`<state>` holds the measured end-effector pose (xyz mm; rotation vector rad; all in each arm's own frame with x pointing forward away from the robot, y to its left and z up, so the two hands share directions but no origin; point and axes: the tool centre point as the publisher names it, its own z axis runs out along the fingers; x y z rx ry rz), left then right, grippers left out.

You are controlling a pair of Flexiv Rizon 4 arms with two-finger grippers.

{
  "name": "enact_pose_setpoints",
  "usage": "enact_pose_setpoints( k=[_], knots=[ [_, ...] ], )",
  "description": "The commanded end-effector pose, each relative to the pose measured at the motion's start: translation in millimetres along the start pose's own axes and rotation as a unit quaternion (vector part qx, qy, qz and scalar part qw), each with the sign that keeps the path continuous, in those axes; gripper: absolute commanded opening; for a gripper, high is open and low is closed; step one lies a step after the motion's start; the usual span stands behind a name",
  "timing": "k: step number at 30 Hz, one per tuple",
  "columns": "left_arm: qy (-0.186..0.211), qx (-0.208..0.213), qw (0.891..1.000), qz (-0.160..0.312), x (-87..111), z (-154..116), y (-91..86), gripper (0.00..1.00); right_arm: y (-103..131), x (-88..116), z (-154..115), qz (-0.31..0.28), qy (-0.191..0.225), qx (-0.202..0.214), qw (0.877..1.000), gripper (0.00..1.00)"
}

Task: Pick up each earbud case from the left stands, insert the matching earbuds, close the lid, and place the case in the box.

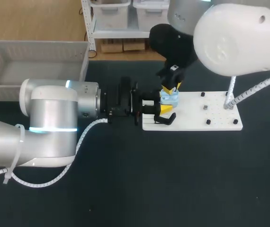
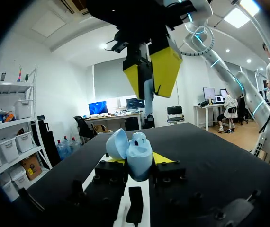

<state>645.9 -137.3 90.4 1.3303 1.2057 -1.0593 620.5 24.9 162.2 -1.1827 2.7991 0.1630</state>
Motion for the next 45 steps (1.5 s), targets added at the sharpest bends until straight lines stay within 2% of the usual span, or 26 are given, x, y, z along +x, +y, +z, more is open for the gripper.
enact_pose_setpoints(
  k=[1, 6, 19, 45],
  knots=[
    [-0.001, -0.005, 1.0, 0.002, 0.4, 0.3, -2.5, 0.0, 0.6, 1.8, -0.1, 0.001, -0.002, 0.002, 1.0, 0.0],
    [-0.001, -0.005, 1.0, 0.002, 0.4, 0.3, -2.5, 0.0, 1.9, -3.9, 2.2, -0.029, -0.015, -0.022, 0.999, 0.0],
    [-0.001, -0.005, 1.0, 0.002, 0.4, 0.3, -2.5, 0.0, -0.9, -9.9, 13.6, -0.068, -0.014, -0.011, 0.998, 0.0],
    [-0.001, -0.005, 1.0, 0.002, 0.4, 0.3, -2.5, 0.0, -5.2, -14.3, 30.9, -0.081, -0.005, -0.024, 0.996, 0.0]
  ],
)
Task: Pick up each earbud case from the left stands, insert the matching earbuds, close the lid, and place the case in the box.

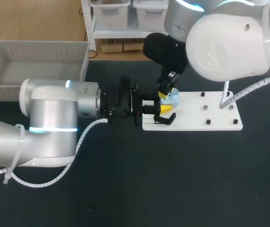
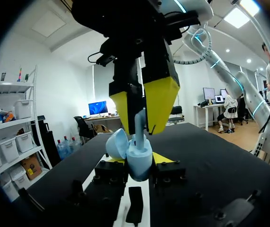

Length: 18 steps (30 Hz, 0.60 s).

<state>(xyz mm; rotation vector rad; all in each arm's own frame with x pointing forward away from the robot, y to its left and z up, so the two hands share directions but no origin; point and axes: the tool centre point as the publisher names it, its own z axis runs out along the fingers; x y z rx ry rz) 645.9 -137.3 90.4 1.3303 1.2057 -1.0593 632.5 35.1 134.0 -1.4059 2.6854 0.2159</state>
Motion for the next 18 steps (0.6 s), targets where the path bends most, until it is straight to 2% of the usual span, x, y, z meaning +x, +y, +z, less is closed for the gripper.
enact_pose_setpoints(
  k=[1, 18],
  knots=[
    [-0.001, -0.005, 1.0, 0.002, 0.4, 0.3, -2.5, 0.0, -2.6, -2.4, 1.0, 0.0, 0.002, -0.003, 1.0, 0.0],
    [-0.001, -0.005, 1.0, 0.002, 0.4, 0.3, -2.5, 0.0, -5.5, -3.3, 7.5, 0.002, 0.009, -0.008, 1.0, 0.0]
  ],
)
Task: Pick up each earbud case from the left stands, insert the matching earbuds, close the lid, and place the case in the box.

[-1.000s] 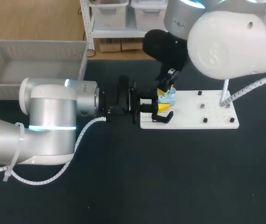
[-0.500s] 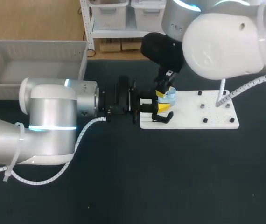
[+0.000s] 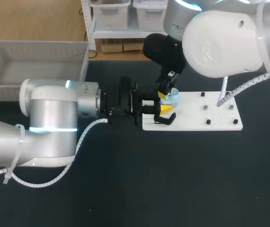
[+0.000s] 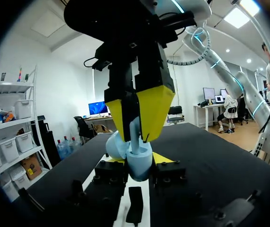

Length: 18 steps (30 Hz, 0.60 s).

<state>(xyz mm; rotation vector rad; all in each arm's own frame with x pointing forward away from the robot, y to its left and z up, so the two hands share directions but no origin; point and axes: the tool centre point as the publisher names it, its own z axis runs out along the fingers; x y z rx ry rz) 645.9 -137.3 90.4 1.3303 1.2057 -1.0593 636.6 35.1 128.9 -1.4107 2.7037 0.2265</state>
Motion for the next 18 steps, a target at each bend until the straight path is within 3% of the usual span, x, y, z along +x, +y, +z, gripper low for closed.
enact_pose_setpoints(
  k=[1, 18],
  knots=[
    [-0.001, -0.005, 1.0, 0.002, 0.4, 0.3, -2.5, 0.0, -2.1, -1.8, 3.0, 0.0, 0.003, -0.001, 1.0, 0.0],
    [-0.001, -0.005, 1.0, 0.002, 0.4, 0.3, -2.5, 0.0, -4.6, -5.0, 5.5, -0.002, 0.012, 0.002, 1.0, 0.0]
  ],
)
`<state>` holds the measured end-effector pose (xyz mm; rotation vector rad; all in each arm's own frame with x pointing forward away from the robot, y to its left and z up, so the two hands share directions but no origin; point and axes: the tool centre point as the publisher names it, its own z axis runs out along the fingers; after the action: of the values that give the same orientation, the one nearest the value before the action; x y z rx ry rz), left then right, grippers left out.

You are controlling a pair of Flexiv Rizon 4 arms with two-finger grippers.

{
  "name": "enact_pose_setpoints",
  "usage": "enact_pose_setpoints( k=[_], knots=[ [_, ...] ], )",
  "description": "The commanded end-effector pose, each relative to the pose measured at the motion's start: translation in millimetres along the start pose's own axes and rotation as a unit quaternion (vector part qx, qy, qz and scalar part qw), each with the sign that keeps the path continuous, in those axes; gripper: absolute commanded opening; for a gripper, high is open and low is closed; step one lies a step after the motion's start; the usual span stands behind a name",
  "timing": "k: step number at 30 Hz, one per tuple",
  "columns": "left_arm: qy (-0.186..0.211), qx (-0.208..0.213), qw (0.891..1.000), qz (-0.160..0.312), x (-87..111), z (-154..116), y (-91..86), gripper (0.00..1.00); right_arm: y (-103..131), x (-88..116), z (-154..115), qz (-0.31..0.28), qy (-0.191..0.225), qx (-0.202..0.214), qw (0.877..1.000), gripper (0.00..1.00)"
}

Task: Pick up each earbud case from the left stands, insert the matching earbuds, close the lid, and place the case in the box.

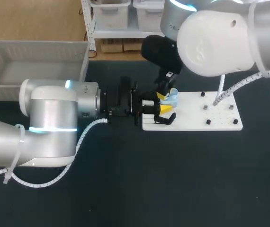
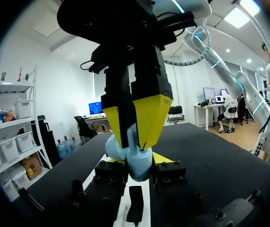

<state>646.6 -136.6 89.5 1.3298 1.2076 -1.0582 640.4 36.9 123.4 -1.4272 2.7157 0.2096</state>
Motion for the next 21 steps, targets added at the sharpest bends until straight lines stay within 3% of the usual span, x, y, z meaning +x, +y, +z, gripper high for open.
enact_pose_setpoints(
  k=[1, 2, 4, 7, 15, 21],
  knots=[
    [-0.002, -0.005, 1.0, 0.002, -0.6, 0.9, -3.1, 0.0, -2.1, -2.2, -0.9, 0.0, 0.001, 0.001, 1.0, 0.0],
    [-0.002, -0.005, 1.0, 0.002, -0.6, 0.9, -3.1, 0.0, -2.0, -2.1, -1.6, 0.0, 0.001, 0.002, 1.0, 0.05],
    [-0.002, -0.005, 1.0, 0.002, -0.6, 0.9, -3.1, 0.0, -1.4, -1.6, -3.4, 0.0, 0.001, 0.004, 1.0, 0.28],
    [-0.002, -0.005, 1.0, 0.002, -0.6, 0.9, -3.1, 0.0, -0.2, -0.9, -6.5, -0.002, 0.0, 0.007, 1.0, 0.4],
    [-0.002, -0.005, 1.0, 0.002, -0.6, 0.9, -3.1, 0.0, 3.9, 2.2, -15.0, -0.005, -0.004, 0.01, 1.0, 0.46],
    [-0.002, -0.005, 1.0, 0.002, -0.6, 0.9, -3.1, 0.0, 5.9, 8.1, -37.1, 0.008, -0.027, -0.004, 1.0, 0.54]
  ],
)
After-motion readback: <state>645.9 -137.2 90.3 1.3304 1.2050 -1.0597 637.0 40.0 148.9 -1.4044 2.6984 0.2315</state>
